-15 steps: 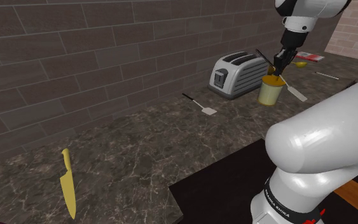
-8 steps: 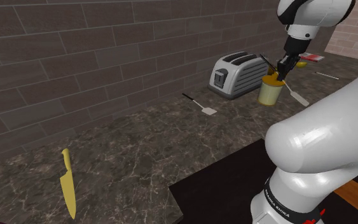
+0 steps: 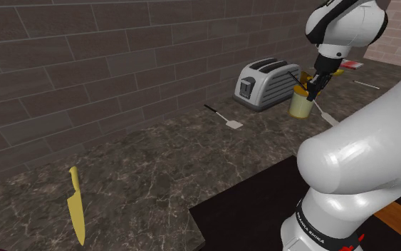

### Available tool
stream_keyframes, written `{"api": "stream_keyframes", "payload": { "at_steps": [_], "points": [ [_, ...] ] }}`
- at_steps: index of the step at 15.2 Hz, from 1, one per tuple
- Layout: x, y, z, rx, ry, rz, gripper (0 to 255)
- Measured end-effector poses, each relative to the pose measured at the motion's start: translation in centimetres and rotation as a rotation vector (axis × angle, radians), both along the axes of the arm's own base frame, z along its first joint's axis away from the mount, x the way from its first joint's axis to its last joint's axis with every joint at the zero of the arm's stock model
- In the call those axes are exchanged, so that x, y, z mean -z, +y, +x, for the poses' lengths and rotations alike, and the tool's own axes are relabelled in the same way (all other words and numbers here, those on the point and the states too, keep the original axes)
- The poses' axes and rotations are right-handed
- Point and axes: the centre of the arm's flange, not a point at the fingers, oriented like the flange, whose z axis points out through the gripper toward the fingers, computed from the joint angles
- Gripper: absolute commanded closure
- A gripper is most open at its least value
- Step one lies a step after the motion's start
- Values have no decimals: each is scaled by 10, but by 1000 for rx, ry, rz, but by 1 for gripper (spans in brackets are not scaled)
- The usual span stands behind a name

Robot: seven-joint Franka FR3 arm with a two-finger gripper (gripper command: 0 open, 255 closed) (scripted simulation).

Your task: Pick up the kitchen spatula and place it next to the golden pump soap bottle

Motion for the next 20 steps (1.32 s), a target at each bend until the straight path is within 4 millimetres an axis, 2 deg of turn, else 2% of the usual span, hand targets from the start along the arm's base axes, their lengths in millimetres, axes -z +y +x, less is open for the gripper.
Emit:
{"api": "stream_keyframes", "payload": {
  "at_steps": [20],
  "points": [
    [106, -1, 1, 0, 0, 0, 255]
  ]
}}
